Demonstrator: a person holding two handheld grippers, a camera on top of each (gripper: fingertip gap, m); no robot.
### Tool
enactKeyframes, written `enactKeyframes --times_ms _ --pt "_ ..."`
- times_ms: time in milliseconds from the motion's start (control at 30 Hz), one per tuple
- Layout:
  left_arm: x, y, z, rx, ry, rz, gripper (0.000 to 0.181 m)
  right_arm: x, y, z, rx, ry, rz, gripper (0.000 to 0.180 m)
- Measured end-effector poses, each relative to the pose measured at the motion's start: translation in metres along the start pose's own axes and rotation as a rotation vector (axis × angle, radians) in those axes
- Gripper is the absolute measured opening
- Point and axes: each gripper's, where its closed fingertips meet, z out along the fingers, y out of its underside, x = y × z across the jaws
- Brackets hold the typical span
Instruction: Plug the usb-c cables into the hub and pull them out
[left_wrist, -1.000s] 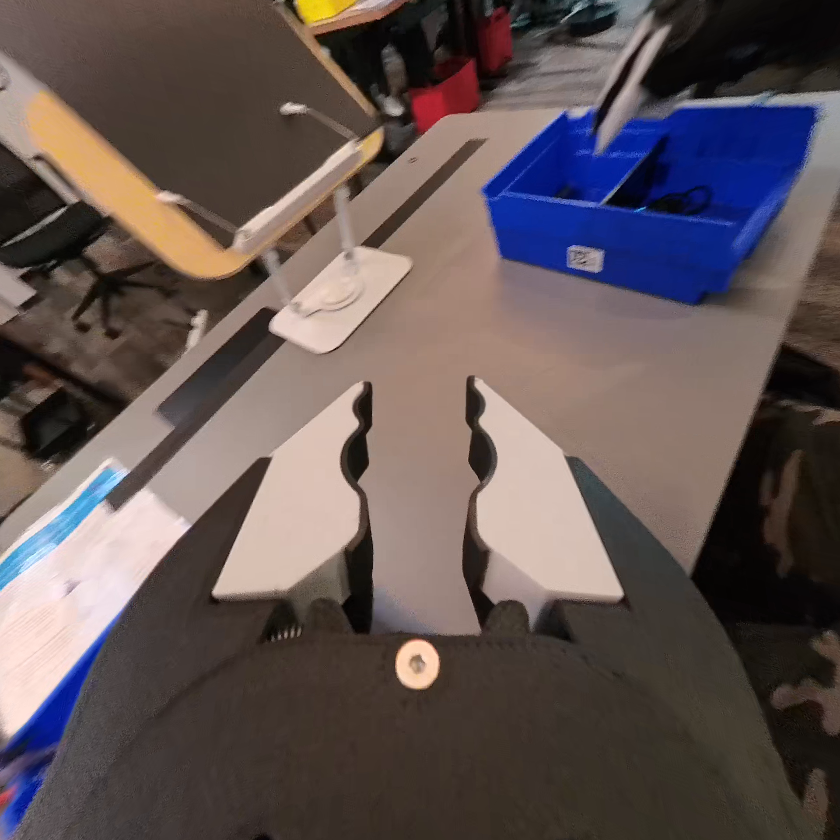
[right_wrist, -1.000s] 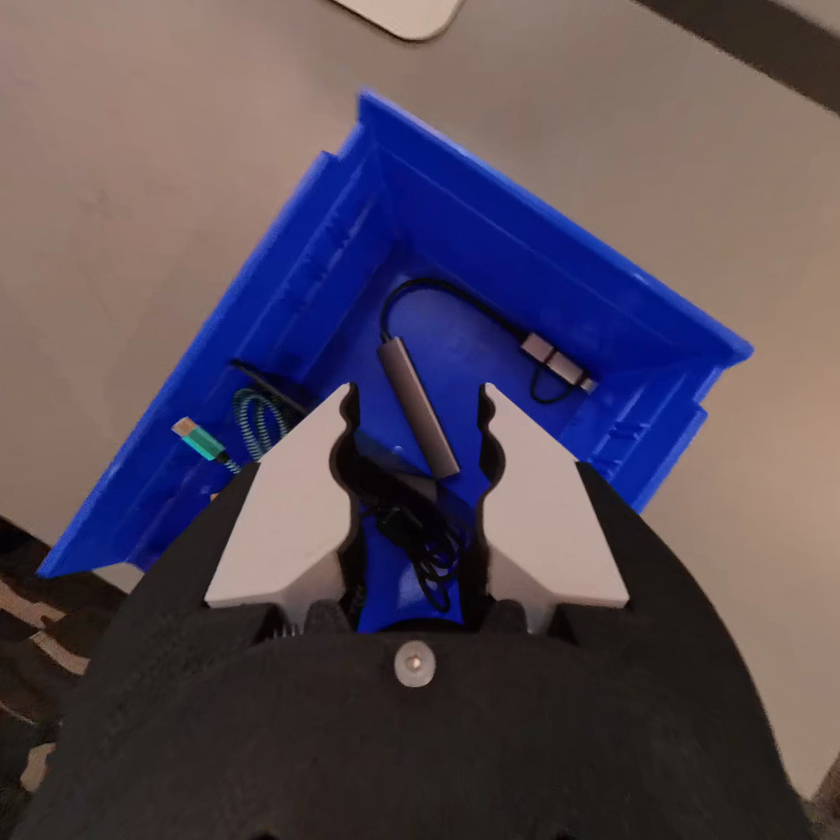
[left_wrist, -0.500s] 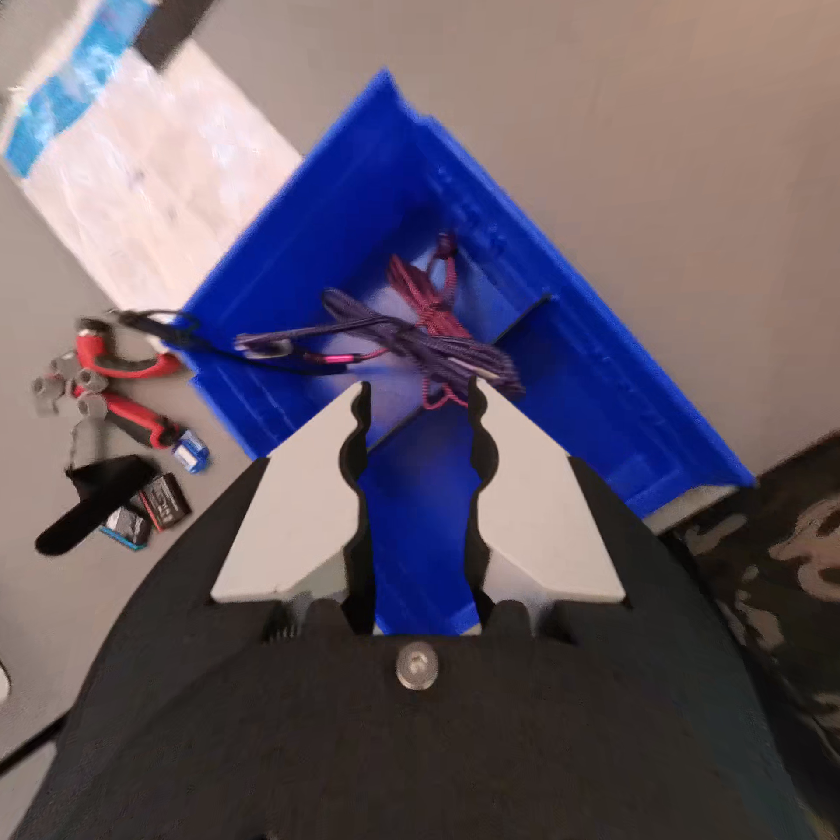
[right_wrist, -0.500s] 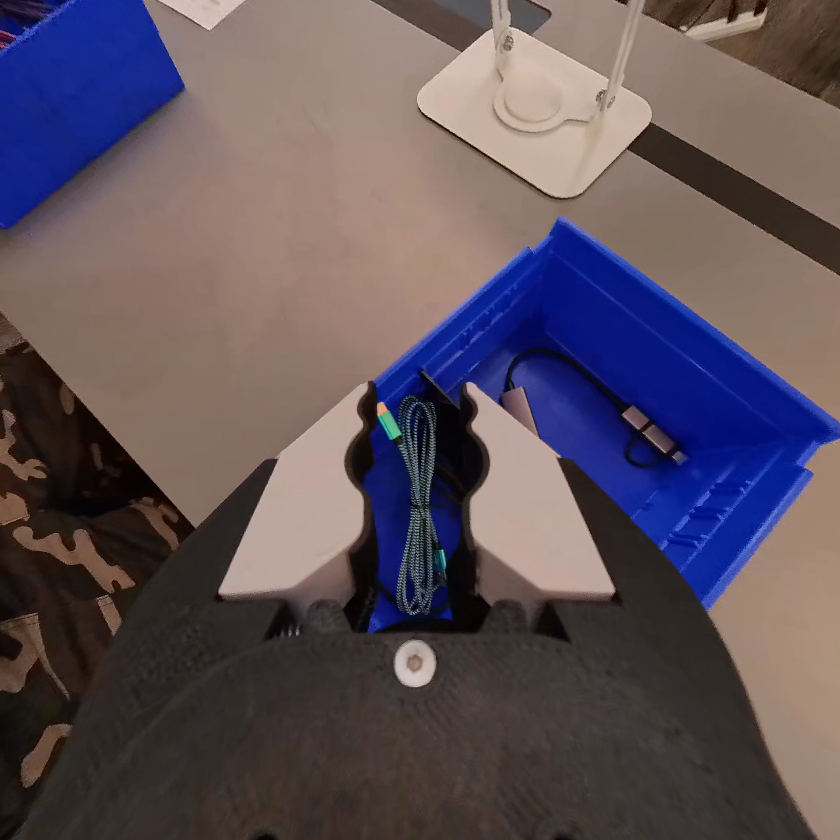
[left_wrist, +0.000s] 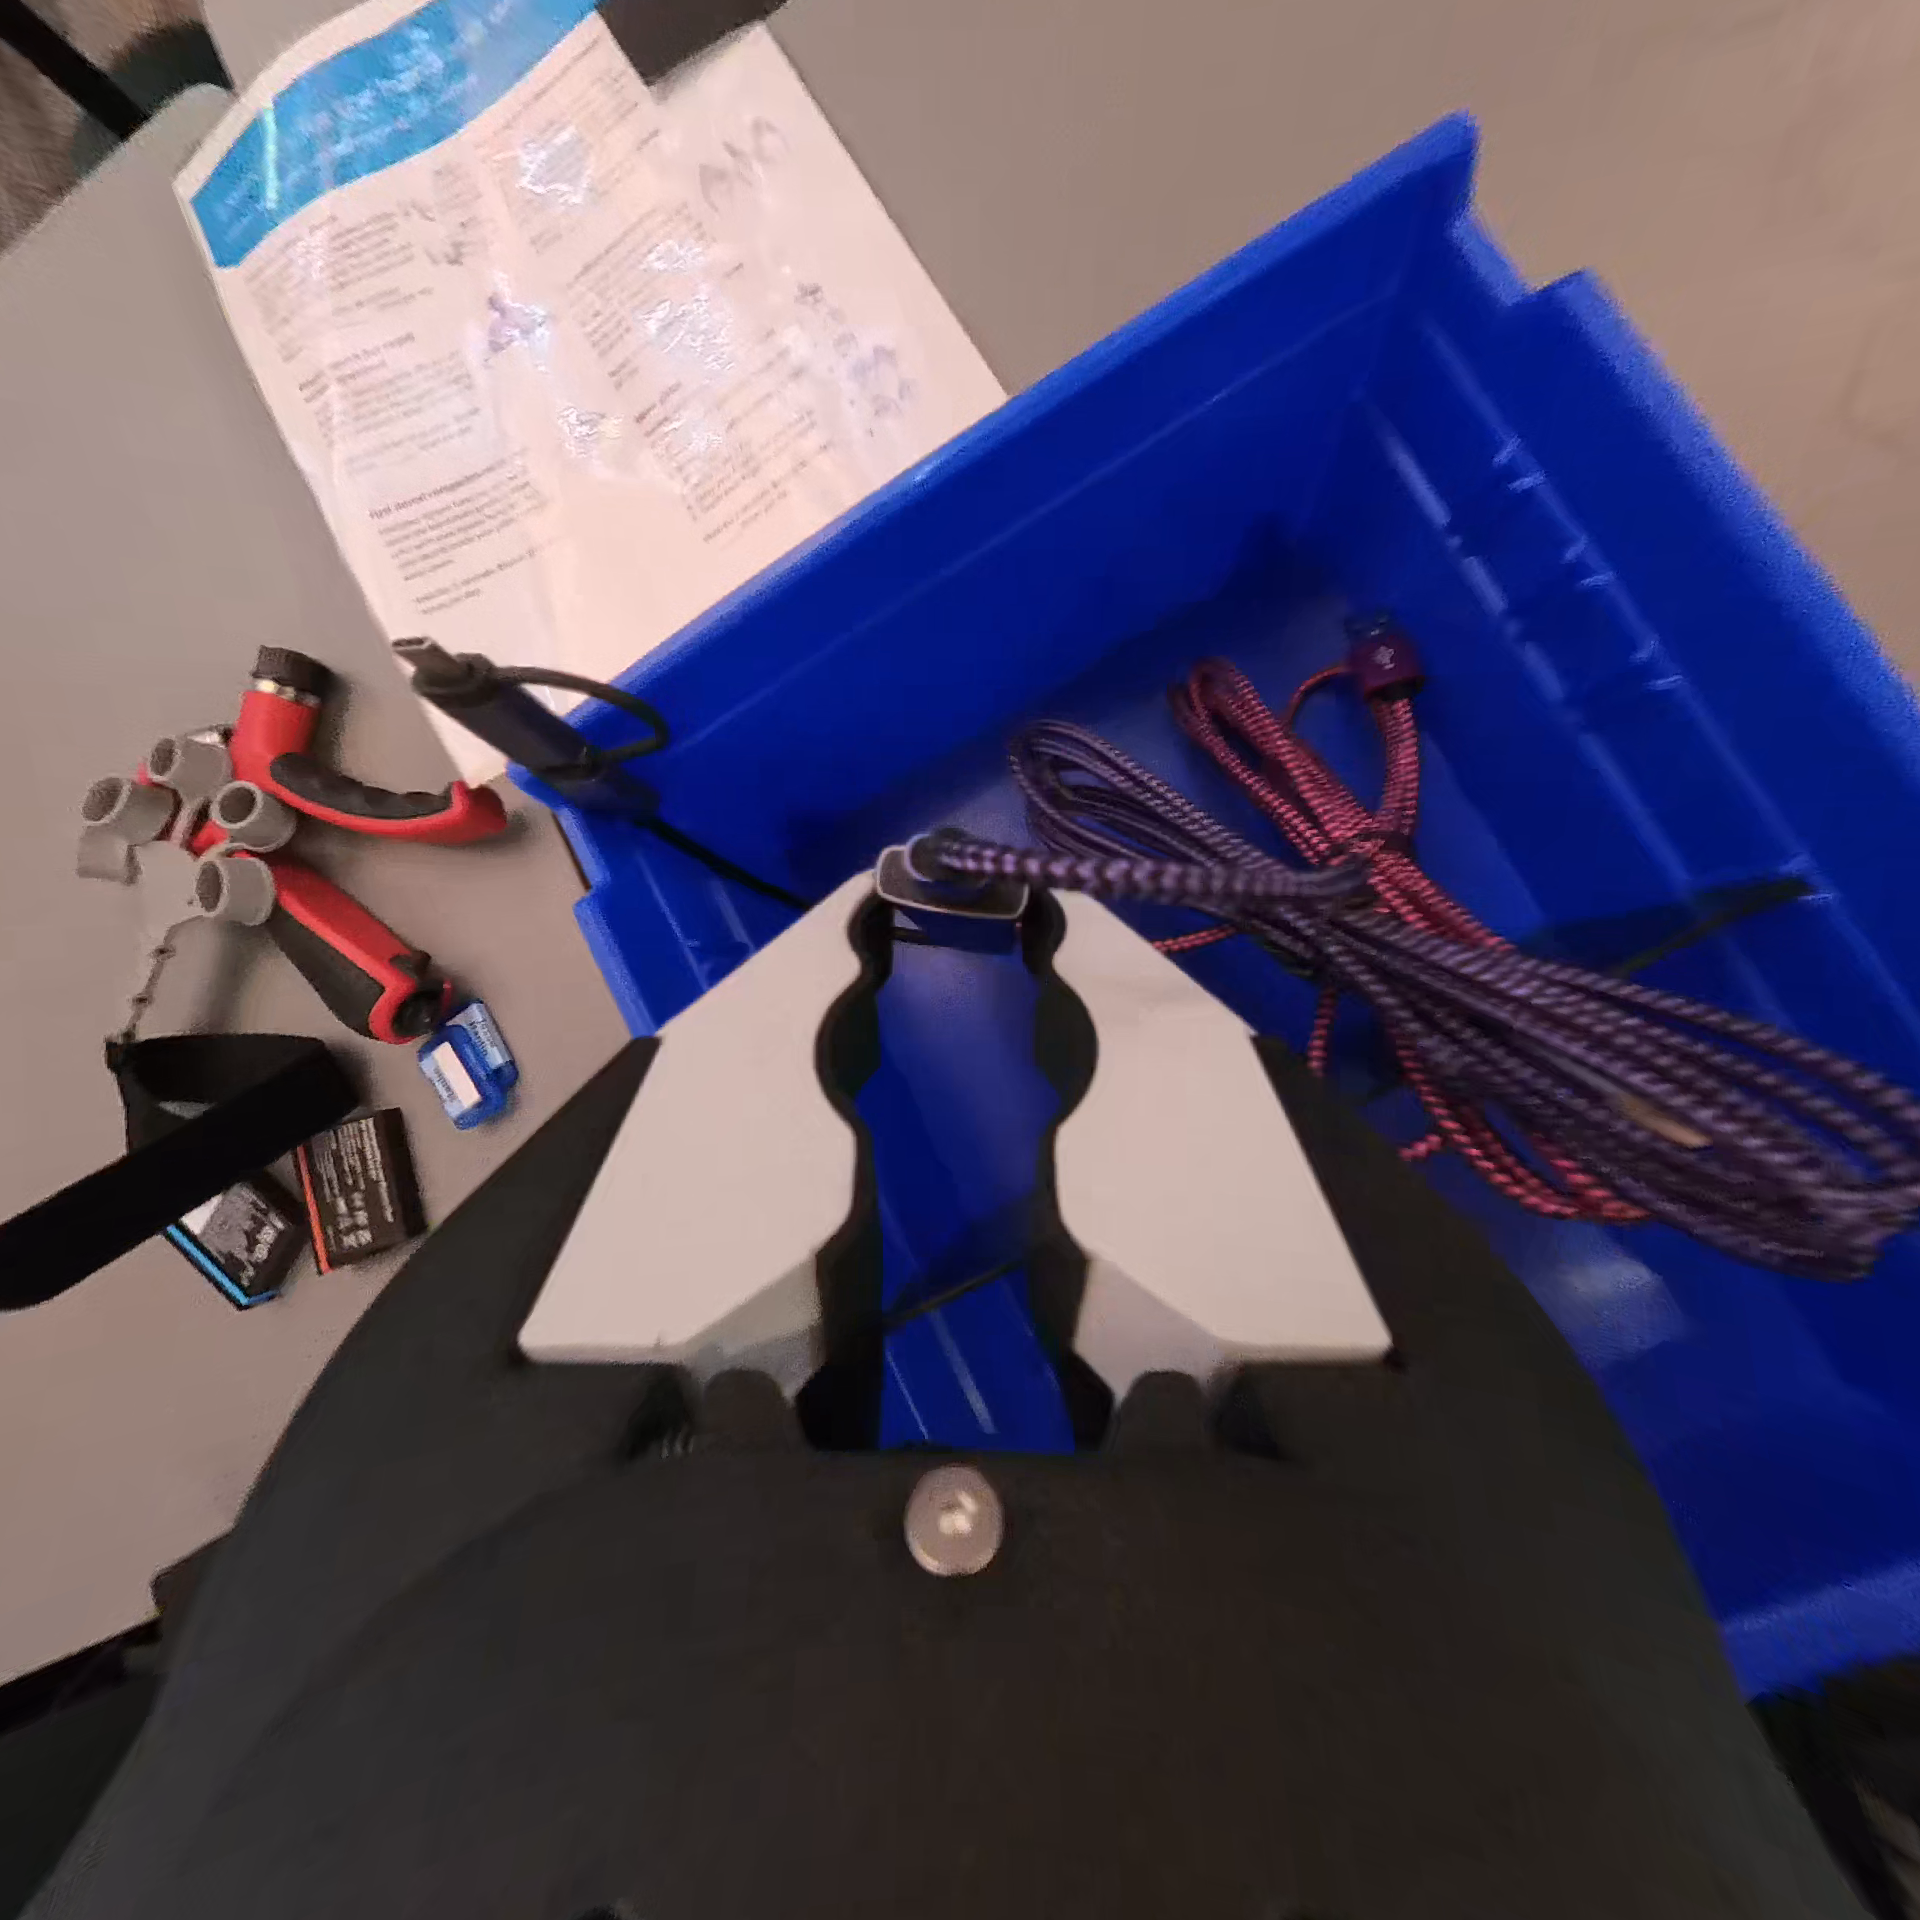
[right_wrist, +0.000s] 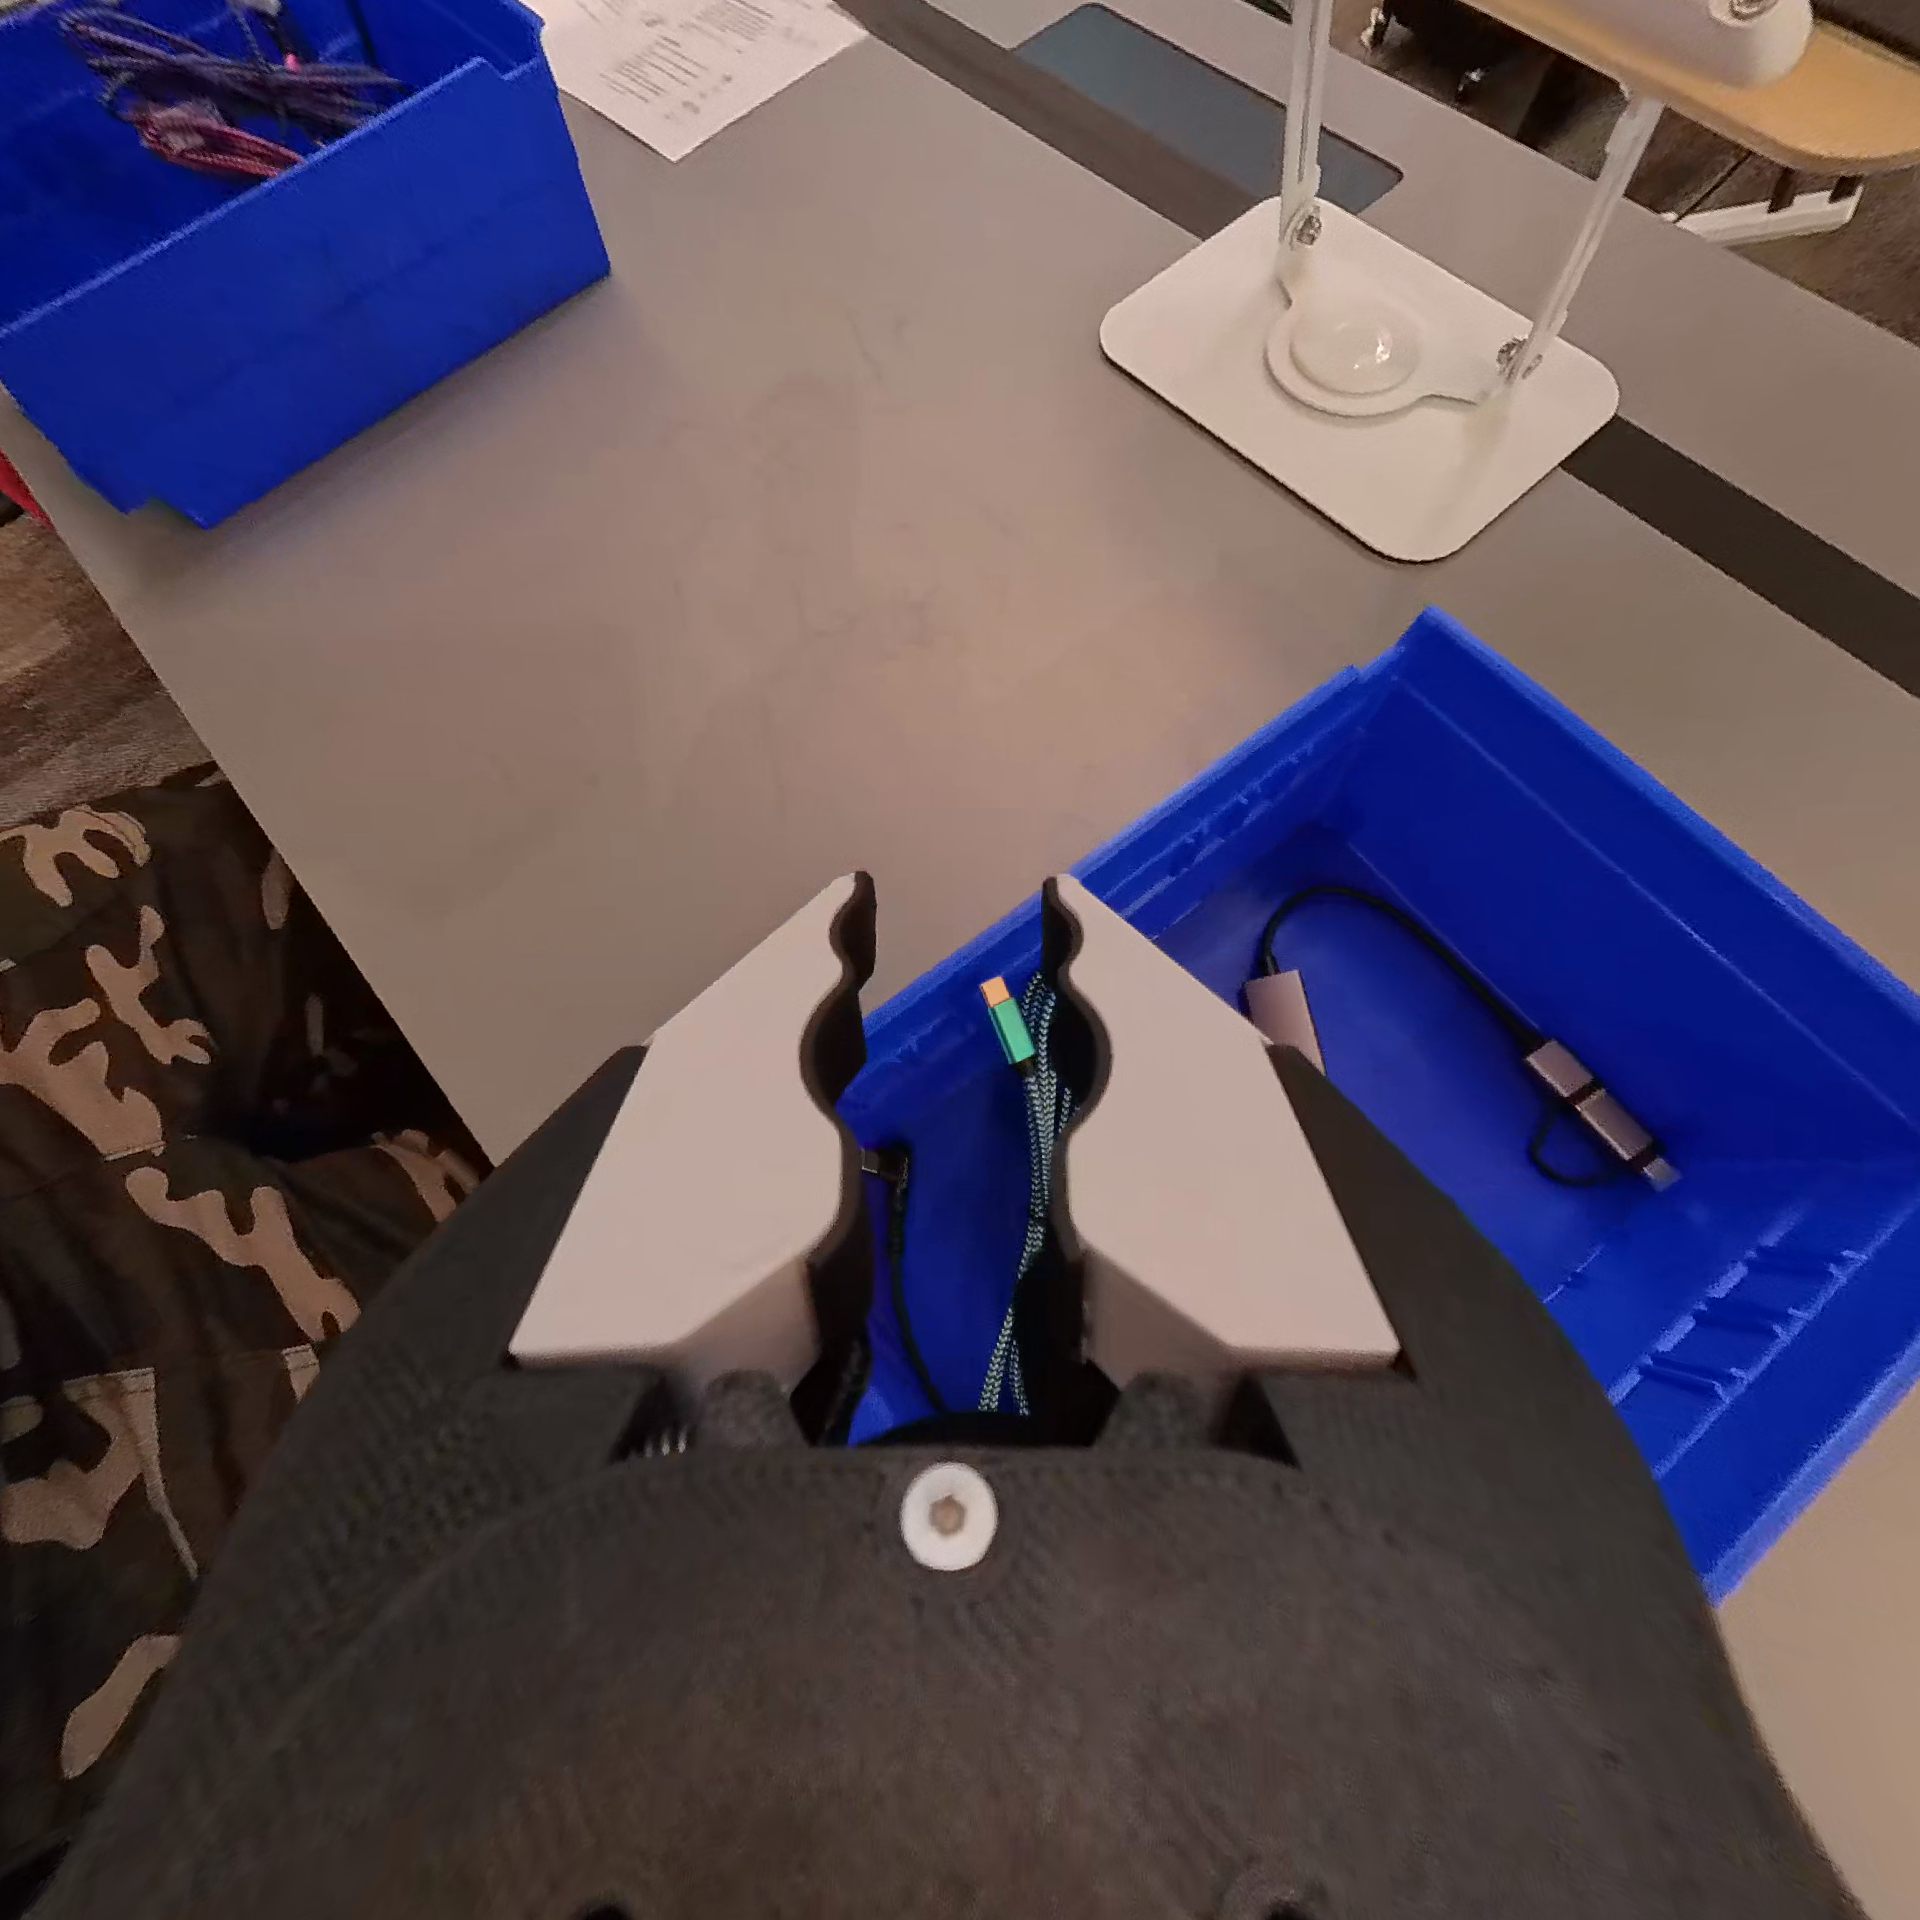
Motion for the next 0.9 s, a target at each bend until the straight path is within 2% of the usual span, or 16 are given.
enactKeyframes --times_ms 133,233,367,533,733,900 --pt "0.0 -0.007 -0.005 0.05 0.027 -0.042 0.023 -0.007 -0.005 -0.003 0.012 0.004 -0.027 0.029" --pt "0.0 -0.022 -0.027 0.138 0.0 -0.04 0.022 -0.016 -0.013 -0.006 0.023 0.012 -0.061 0.028" --pt "-0.007 -0.058 -0.076 0.308 -0.048 -0.054 0.022 -0.028 -0.035 -0.008 0.066 0.046 -0.134 0.028" --pt "0.004 -0.113 -0.159 0.544 -0.09 -0.001 0.022 -0.063 -0.078 -0.006 0.184 0.083 -0.272 0.033" --pt "0.07 -0.178 -0.239 0.761 0.017 0.103 0.021 -0.114 -0.133 -0.001 0.342 0.216 -0.523 0.039" --pt "0.151 -0.216 -0.265 0.903 0.24 0.14 0.021 -0.154 -0.172 0.001 0.471 0.295 -0.683 0.036"
